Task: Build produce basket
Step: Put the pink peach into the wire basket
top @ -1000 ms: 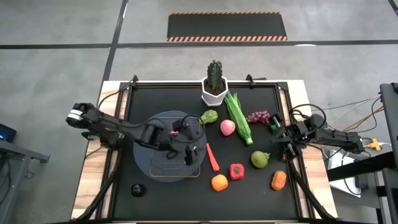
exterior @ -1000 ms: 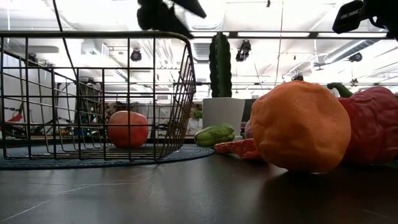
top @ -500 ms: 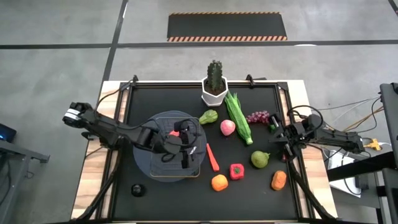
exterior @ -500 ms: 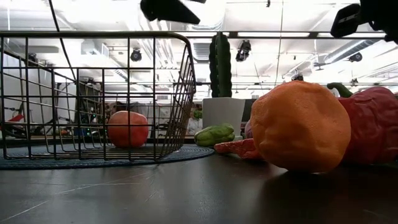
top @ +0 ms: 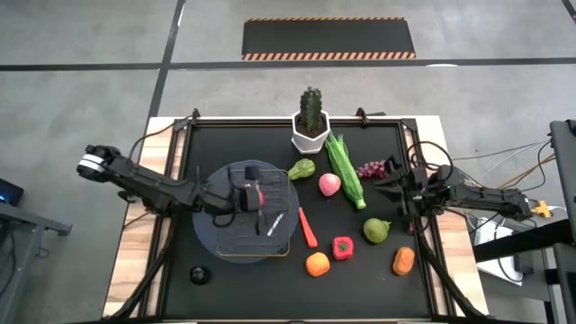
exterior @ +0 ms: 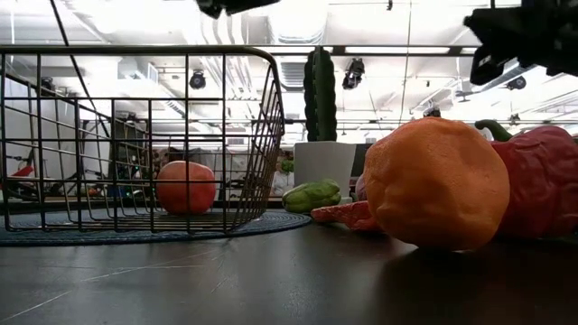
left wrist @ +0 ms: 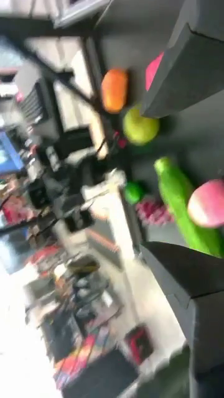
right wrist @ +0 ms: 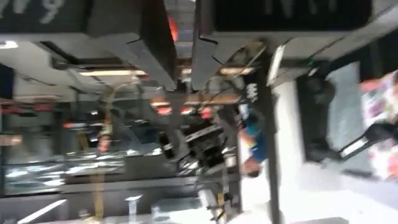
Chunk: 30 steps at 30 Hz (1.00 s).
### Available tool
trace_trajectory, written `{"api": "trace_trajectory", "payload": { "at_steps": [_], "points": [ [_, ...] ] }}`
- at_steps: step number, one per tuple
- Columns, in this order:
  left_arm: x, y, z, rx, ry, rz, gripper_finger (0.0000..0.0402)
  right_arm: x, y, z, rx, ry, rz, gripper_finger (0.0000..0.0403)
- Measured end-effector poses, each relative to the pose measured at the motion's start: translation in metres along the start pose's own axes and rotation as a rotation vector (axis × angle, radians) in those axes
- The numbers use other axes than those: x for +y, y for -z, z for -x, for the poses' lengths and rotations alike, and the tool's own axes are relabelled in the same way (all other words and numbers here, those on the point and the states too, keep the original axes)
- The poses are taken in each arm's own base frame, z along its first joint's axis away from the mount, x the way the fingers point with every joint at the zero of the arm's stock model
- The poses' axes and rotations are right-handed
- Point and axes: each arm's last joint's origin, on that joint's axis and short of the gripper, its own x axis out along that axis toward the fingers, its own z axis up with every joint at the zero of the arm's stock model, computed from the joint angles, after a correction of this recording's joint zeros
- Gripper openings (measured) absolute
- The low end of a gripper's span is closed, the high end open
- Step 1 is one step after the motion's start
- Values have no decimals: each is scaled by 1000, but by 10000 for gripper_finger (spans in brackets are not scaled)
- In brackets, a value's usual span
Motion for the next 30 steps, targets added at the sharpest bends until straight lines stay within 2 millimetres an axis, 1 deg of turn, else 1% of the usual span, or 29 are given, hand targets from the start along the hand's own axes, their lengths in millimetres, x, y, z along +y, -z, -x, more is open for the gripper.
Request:
{"api": "trace_trajectory", "payload": {
  "at_steps": [5,8,13,17,21,26,30],
  "points": [
    [12,4,13,-66,-102,6,322,-4,-1,-3,-21,117,-36,104],
    [15,3,21,-110,-120,29,322,-6,0,-7,4,159,-59,134],
    [20,4,30,-159,-137,56,322,-9,-8,-16,32,198,-64,170],
    [22,9,37,-152,-151,57,322,-12,-13,-31,99,212,-73,186],
    [22,11,39,-148,-150,56,322,-16,-12,-47,182,222,-80,196],
    [20,18,40,-129,-142,46,322,-20,-17,-63,229,229,-86,203],
    [20,19,40,-120,-159,47,322,-24,-21,-75,316,319,-131,210]
  ]
}}
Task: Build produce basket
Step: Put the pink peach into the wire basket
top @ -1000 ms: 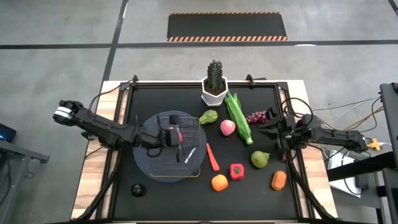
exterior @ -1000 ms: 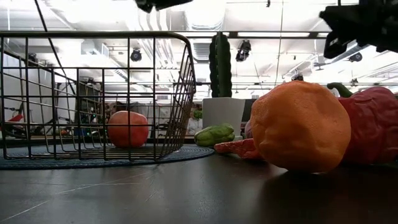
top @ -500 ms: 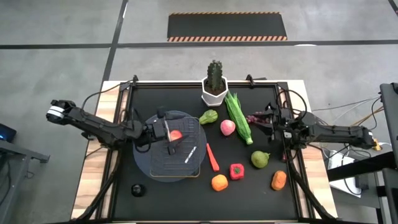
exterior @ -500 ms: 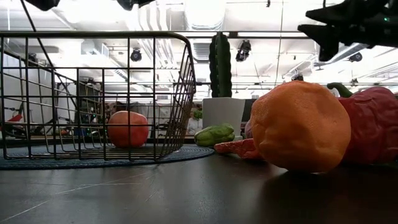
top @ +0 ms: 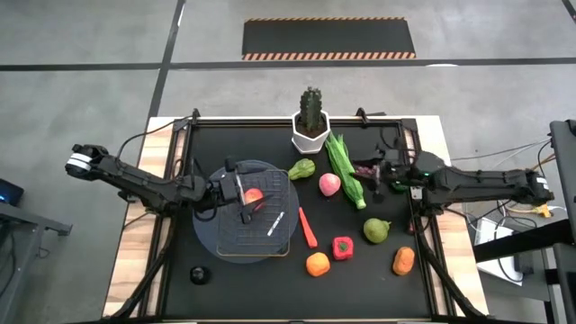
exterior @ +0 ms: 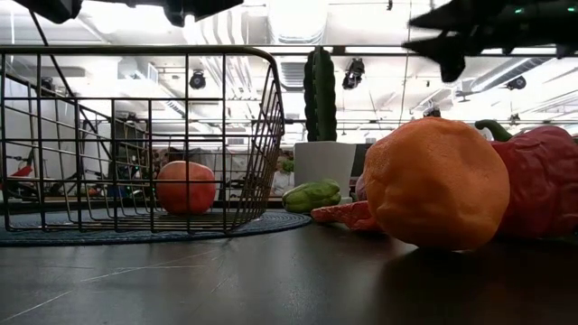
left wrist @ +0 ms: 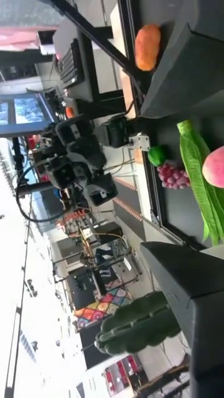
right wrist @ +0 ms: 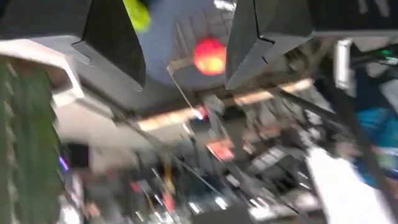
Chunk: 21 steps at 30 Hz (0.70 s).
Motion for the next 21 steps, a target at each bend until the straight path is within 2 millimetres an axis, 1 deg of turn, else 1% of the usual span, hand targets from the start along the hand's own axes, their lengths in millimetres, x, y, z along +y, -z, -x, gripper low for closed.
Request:
{"api": "trace_trajectory", "payload": {
  "at_steps": [5,7,11,13,16,18,21],
  "points": [
    [0,0,0,2,-5,0,322,0,-8,-13,174,125,-87,225],
    [0,0,0,3,-5,0,322,1,-16,-19,202,141,-133,232],
    [0,1,0,4,-4,-1,322,2,-16,-31,333,198,-219,246],
    [0,1,1,4,-4,-1,322,2,-15,-37,398,223,-239,253],
    [0,1,1,4,-3,-1,322,4,-22,-46,453,250,-260,261],
    [0,1,1,4,-3,-1,322,3,-21,-51,521,282,-274,265],
    [0,1,1,4,-3,-1,322,4,-21,-61,580,316,-301,264]
  ]
}}
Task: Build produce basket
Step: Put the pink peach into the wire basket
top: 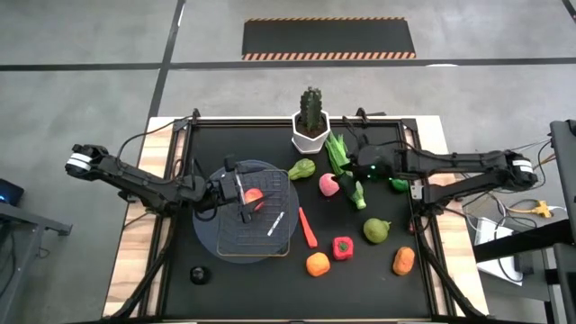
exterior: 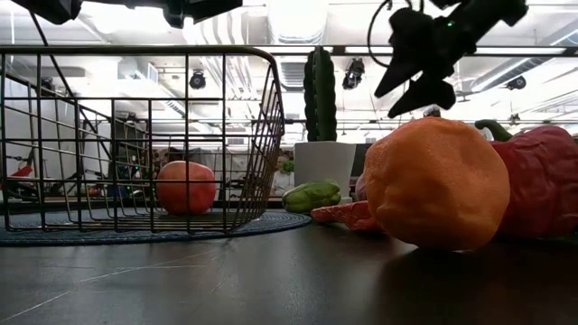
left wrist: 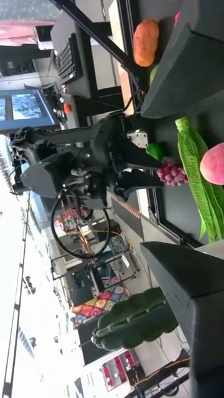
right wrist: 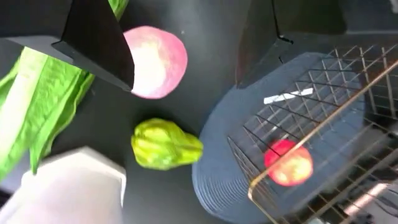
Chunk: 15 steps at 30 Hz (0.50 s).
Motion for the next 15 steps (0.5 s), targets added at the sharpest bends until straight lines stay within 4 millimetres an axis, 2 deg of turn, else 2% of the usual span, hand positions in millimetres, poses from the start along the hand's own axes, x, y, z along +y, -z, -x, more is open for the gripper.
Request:
{"api": "trace_trajectory", "payload": {
  "at_steps": [10,15],
  "points": [
    [0,1,0,3,1,-1,322,9,-8,-33,164,105,14,254],
    [0,1,0,2,1,-1,322,13,-10,-51,250,155,44,270]
  ]
}}
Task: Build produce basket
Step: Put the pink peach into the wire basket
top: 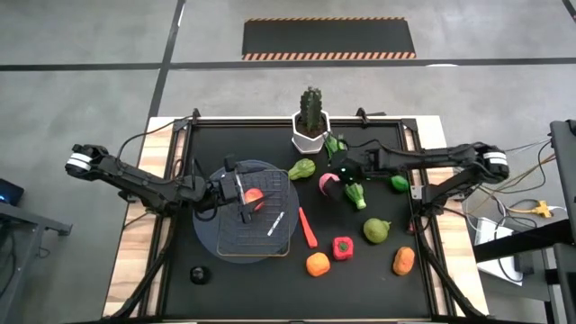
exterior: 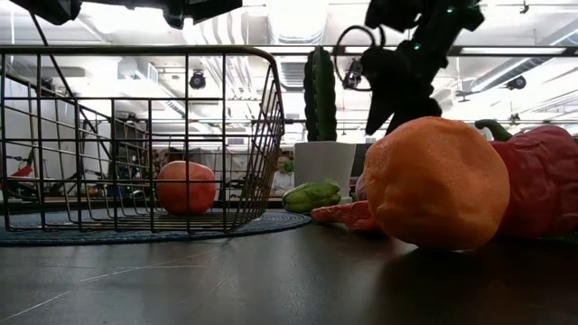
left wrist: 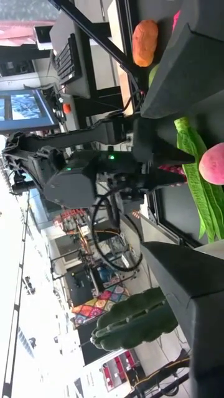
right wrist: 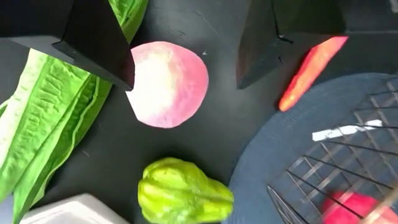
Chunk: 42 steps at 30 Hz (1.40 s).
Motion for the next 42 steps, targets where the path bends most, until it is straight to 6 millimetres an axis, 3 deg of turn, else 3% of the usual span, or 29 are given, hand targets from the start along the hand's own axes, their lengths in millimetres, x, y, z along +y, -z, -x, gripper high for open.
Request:
{"api": "trace_trajectory", "payload": {
  "at_steps": [9,22,27,35,42],
  "points": [
    [0,0,0,2,0,-1,322,9,-10,-28,131,80,42,320],
    [0,1,0,3,1,-2,322,13,-12,-61,223,206,81,306],
    [0,1,0,2,1,-2,322,13,-13,-62,218,214,89,292],
    [0,1,0,2,1,-2,322,12,-14,-49,193,197,85,227],
    [0,1,0,2,2,-2,322,13,-16,-44,178,179,113,223]
  ]
}}
